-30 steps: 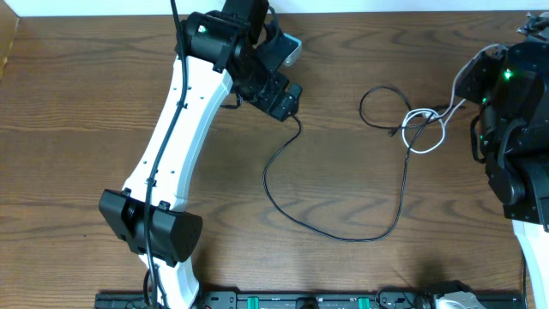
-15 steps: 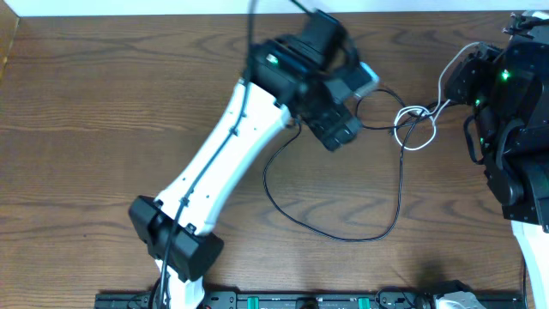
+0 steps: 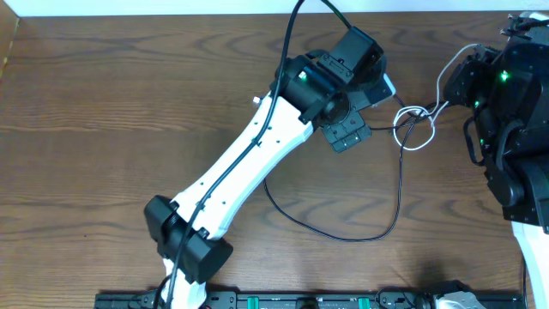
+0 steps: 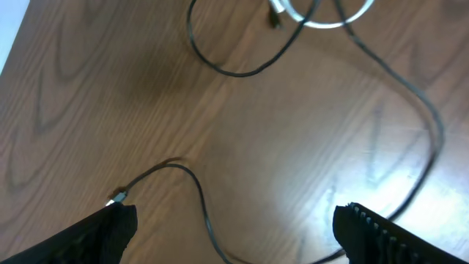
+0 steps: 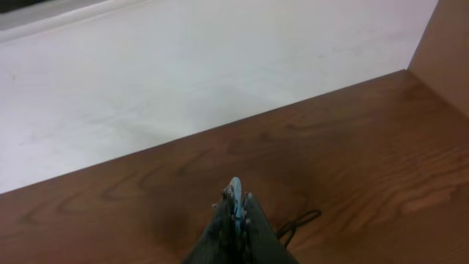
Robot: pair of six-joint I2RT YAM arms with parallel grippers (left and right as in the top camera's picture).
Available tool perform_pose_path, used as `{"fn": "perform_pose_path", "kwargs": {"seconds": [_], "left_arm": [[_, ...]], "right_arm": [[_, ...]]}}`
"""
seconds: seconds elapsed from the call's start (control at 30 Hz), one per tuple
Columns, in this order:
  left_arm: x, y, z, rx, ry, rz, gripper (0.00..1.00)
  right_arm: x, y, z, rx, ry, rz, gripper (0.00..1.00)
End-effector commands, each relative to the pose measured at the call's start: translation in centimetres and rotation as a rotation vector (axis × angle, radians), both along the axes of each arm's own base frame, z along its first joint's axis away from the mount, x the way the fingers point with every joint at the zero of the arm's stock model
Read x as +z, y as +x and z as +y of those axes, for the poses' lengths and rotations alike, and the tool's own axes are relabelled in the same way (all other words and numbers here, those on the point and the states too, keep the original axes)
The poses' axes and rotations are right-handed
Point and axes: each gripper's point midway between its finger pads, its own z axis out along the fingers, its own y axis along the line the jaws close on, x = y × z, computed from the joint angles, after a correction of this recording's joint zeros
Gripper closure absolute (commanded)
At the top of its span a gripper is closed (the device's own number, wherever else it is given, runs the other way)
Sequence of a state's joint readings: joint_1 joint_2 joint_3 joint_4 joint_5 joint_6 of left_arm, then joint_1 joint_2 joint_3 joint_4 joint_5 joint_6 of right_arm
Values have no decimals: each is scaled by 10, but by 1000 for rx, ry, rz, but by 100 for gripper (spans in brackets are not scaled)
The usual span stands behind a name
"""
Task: Untangle cables
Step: 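Reach the left gripper across to the black cable near the white loop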
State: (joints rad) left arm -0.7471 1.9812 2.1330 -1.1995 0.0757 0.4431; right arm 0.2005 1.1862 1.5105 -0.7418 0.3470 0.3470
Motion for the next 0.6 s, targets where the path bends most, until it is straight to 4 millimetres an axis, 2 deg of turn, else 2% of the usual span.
{"fn": "perform_pose_path", "kwargs": {"seconds": [0.0, 0.17, 0.27, 0.57], "left_arm": [[-39, 10, -3, -5, 67, 48, 9], [-70, 4, -23, -44, 76, 111, 10], [-80, 1, -35, -67, 64, 121, 10], [-77, 2, -56, -96, 24, 78, 6]], "right_arm": [[15, -9, 0, 12, -5, -37, 99], [15, -10, 0, 17, -19, -35, 99], [15, -10, 0, 17, -19, -34, 99], [13, -10, 0, 18, -21, -26, 99]]}}
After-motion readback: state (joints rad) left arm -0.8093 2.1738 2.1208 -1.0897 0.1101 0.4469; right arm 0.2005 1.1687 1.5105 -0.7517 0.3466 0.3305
